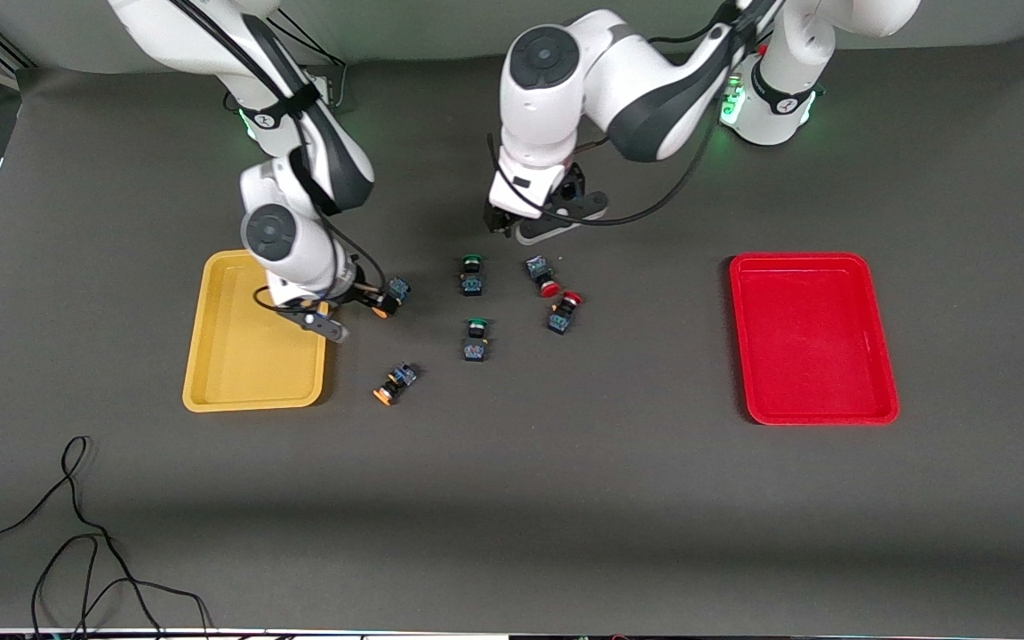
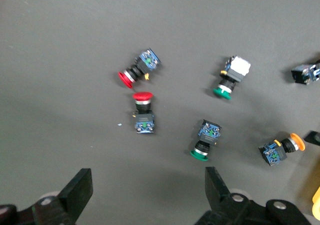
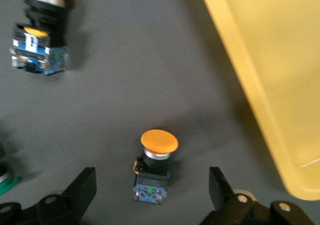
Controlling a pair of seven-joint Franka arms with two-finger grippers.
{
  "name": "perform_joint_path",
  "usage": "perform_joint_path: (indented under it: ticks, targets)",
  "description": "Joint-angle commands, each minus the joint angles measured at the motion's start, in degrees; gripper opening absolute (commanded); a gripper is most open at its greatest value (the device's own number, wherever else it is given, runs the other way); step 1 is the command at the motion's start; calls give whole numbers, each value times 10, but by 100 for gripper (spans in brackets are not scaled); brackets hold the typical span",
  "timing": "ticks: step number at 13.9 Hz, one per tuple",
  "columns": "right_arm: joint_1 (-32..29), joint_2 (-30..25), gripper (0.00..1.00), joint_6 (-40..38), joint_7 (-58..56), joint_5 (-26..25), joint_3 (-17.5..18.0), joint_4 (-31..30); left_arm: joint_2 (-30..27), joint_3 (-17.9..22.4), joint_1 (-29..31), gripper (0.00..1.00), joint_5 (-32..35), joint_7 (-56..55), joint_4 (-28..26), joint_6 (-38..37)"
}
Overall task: Place red and yellow buttons in trays
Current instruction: 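Grasp a yellow button with the right gripper while the left gripper grasps a red button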
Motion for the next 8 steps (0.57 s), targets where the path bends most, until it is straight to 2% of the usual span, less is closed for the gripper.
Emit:
perform_joint_path:
  ticks: [1, 3, 4, 6, 8]
  targets:
    - [34, 40, 100, 41, 40, 11, -6, 7, 32, 11, -4, 100, 15, -9, -24, 55]
    - [36, 61, 100, 65, 52, 11, -6, 7, 38, 11, -4, 100, 26, -17, -77, 113]
    - [38, 68, 95, 74, 52, 11, -5, 6, 40, 11, -4, 100, 31, -34, -101, 139]
    - [46, 69, 53, 70, 55, 12, -6, 5, 67, 11, -4, 100, 62, -68, -113, 159]
    - [44, 66, 24, 59, 55, 12, -8, 6, 104, 11, -6, 100, 83, -98, -113, 191]
